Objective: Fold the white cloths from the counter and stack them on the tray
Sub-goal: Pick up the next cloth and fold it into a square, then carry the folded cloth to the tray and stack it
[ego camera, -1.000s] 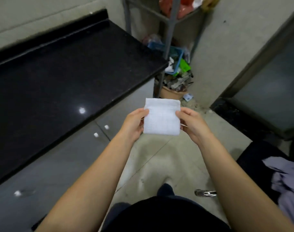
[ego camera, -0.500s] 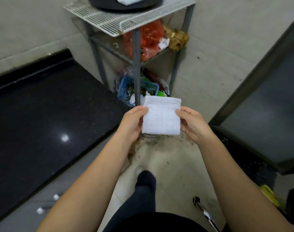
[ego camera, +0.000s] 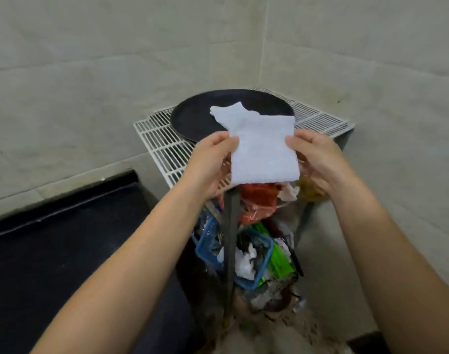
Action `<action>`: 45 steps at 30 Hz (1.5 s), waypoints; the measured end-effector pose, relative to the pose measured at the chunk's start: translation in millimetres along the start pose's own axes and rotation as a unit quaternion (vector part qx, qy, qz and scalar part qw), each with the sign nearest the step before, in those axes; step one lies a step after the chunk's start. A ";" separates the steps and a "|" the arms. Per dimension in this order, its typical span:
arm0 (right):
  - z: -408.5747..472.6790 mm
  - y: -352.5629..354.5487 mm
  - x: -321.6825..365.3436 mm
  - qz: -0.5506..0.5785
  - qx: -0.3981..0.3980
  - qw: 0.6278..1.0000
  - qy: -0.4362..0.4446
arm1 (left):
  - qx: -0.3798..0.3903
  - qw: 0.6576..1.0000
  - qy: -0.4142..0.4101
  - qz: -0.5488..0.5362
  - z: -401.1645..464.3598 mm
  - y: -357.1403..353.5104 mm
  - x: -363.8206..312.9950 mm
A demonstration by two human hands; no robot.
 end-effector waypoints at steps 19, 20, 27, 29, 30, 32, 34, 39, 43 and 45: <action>300.6 -98.5 -10.8 -0.296 0.234 0.925 0.028 | -0.290 0.948 0.073 0.107 218.4 49.3 15.9; 301.4 -99.9 -12.9 -0.298 0.237 0.924 0.030 | -0.296 0.946 0.074 0.109 218.6 50.4 17.7; 298.6 -105.9 -20.8 -0.339 0.228 0.910 0.068 | -0.333 0.922 0.073 0.184 215.5 59.2 18.0; 297.6 -101.8 -16.4 -0.347 0.210 0.910 0.089 | -0.329 0.922 0.074 0.192 213.4 57.5 16.5; 295.0 -98.4 -12.2 -0.352 0.201 0.909 0.097 | -0.325 0.924 0.074 0.189 210.3 56.8 15.3; 286.1 -92.0 1.7 -0.350 0.180 0.911 0.121 | -0.321 0.928 0.075 0.175 197.5 59.6 13.6; 267.6 -93.4 22.9 -0.345 0.167 0.907 0.174 | -0.324 0.928 0.068 0.171 174.9 68.6 9.2; 160.5 -151.7 65.4 -0.290 0.234 0.880 0.295 | -0.345 0.921 -0.034 0.180 85.0 97.5 -29.4; 22.9 -227.6 76.9 -0.227 0.323 0.842 0.367 | -0.396 0.887 -0.066 0.228 -38.4 135.4 -52.1; -50.6 -264.7 66.5 -0.200 0.365 0.827 0.379 | -0.424 0.867 -0.053 0.256 -113.7 163.8 -45.4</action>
Point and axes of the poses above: each hand's wrist, its own z-axis towards the middle knuckle, its own y-axis out of the back of the hand, x = y × z, the point moved 10 cm from there along z, towards the middle knuckle, and after that the axes turned 2 degrees about -x, right-handed, at the moved point
